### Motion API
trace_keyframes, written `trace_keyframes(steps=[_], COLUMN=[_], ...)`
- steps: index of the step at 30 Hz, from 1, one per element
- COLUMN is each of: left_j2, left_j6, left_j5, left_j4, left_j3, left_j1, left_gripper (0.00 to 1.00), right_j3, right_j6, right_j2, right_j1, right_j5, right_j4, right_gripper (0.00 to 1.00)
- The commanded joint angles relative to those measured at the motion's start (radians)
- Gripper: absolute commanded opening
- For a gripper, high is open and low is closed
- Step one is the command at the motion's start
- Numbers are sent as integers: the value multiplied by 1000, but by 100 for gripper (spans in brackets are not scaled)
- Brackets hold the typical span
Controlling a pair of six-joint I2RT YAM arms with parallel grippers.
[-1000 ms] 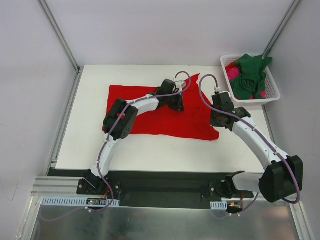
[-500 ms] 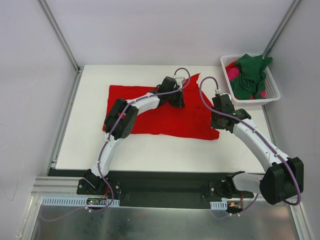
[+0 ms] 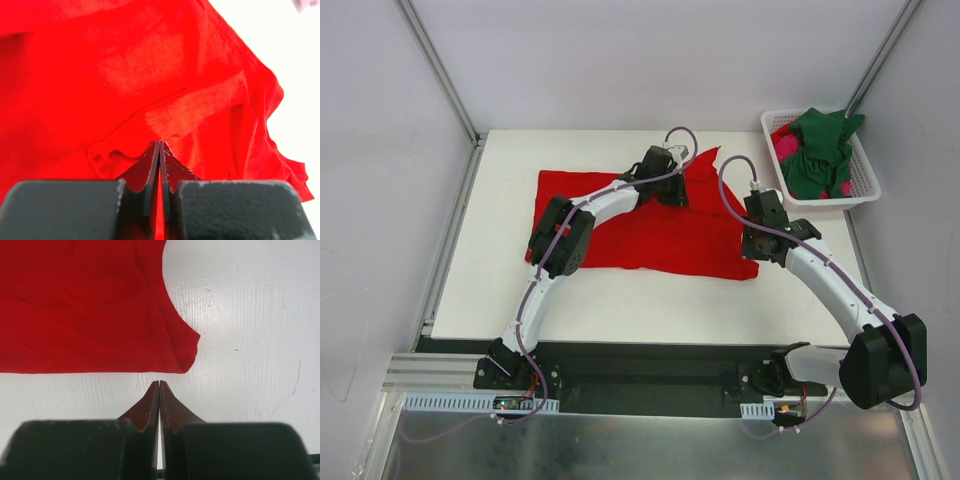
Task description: Fold and stack the t-shirts
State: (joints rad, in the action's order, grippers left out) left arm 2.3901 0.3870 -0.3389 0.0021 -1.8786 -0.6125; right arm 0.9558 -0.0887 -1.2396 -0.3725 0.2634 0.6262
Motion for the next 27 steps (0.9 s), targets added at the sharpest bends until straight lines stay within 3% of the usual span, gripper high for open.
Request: trace_keyframes(steps=[1,16,22,27], left_j2=[26,38,8,-66], left_j6=[18,84,78,59], left_j5=[37,83,26,-41], left_j4=[3,-19,-13,24], left_j3=[-62,-86,-93,-4], left_j1=[28,114,137,134], left_gripper=[0,0,0,0], right_j3=[-2,-9,-15,-34], right_j6=[-8,-5,-9,-10], right_j2=[28,17,12,-1], right_j1=[1,1,3,1], right_j5=[30,39,36,17], right_j4=[13,15,9,-35], right_gripper=[2,1,1,1])
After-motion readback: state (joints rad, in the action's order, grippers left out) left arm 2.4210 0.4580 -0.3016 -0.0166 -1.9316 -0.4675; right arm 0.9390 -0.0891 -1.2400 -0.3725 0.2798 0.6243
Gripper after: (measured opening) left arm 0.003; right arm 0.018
